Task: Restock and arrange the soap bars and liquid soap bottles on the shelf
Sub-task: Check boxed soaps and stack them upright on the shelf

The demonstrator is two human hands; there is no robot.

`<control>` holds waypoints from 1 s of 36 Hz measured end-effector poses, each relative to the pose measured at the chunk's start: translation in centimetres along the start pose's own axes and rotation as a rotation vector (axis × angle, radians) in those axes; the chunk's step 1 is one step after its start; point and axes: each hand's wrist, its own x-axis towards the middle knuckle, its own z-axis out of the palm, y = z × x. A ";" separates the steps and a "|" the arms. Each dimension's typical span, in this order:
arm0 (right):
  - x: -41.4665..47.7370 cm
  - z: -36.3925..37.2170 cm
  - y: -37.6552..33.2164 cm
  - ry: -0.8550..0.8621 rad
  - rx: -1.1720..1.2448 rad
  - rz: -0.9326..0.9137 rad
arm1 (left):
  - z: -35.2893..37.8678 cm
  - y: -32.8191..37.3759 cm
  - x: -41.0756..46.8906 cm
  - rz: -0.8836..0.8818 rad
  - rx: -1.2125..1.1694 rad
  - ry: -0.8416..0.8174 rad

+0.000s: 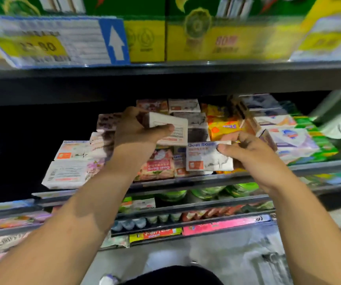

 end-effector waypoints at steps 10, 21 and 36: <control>-0.6 2.2 0.7 0.152 -0.194 -0.028 | 2.2 2.3 0.5 -0.053 -0.003 -0.110; -1.4 2.7 0.3 0.033 -0.761 -0.217 | 1.6 2.8 -0.1 -0.008 0.096 -0.128; 2.4 2.4 -1.4 0.068 -0.330 -0.394 | 2.1 2.2 -1.3 -0.077 -0.081 -0.208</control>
